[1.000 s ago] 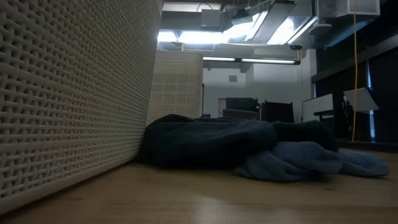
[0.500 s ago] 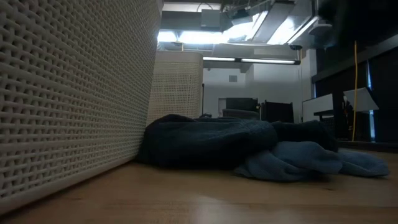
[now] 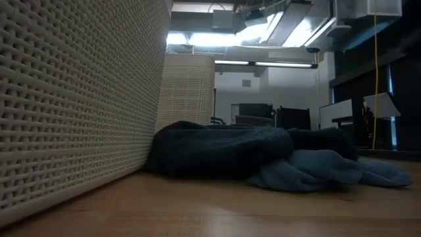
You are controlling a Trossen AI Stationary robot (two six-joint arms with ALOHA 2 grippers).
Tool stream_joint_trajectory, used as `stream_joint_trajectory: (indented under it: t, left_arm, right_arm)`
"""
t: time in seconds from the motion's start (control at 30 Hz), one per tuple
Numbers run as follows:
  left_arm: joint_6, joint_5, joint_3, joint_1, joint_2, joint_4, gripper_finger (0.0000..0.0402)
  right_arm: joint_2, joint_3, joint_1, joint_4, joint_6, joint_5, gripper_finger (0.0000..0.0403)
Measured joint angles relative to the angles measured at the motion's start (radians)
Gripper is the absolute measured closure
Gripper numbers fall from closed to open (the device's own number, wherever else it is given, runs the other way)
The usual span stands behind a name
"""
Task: Sort clothes
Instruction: Put the right light blue sock into the bottom laundry organizer
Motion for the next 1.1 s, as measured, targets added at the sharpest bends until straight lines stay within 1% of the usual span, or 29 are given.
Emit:
stream_joint_trajectory:
  t: [0.1, 0.23, 0.43, 0.53, 0.63, 0.73, 0.93, 1.1]
  left_arm:
    - [0.0, 0.0, 0.0, 0.0, 0.0, 0.0, 0.0396]
    - [0.0, 0.0, 0.0, 0.0, 0.0, 0.0, 0.0396]
    - [0.0, 0.0, 0.0, 0.0, 0.0, 0.0, 0.0396]
    - [0.0, 0.0, 0.0, 0.0, 0.0, 0.0, 0.0396]
    - [0.0, 0.0, 0.0, 0.0, 0.0, 0.0, 0.0396]
    - [0.0, 0.0, 0.0, 0.0, 0.0, 0.0, 0.0396]
    - [0.0, 0.0, 0.0, 0.0, 0.0, 0.0, 0.0396]
    - [0.0, 0.0, 0.0, 0.0, 0.0, 0.0, 0.0396]
  right_arm:
    - [0.0, -0.064, 0.002, 0.045, 0.029, -0.018, 0.0182]
    - [0.0, -0.146, -0.002, 0.154, 0.048, -0.056, 0.0182]
    - [0.0, -0.23, -0.002, 0.254, 0.049, -0.054, 0.0182]
    - [0.0, -0.26, -0.002, 0.306, 0.048, -0.031, 0.0182]
    - [0.0, -0.274, -0.002, 0.322, 0.049, -0.027, 0.0193]
    - [0.0, -0.279, -0.002, 0.321, 0.048, -0.029, 0.0225]
    - [0.0, -0.279, -0.002, 0.322, 0.053, -0.035, 0.0318]
    - [0.0, -0.279, -0.002, 0.331, 0.052, -0.035, 0.0379]
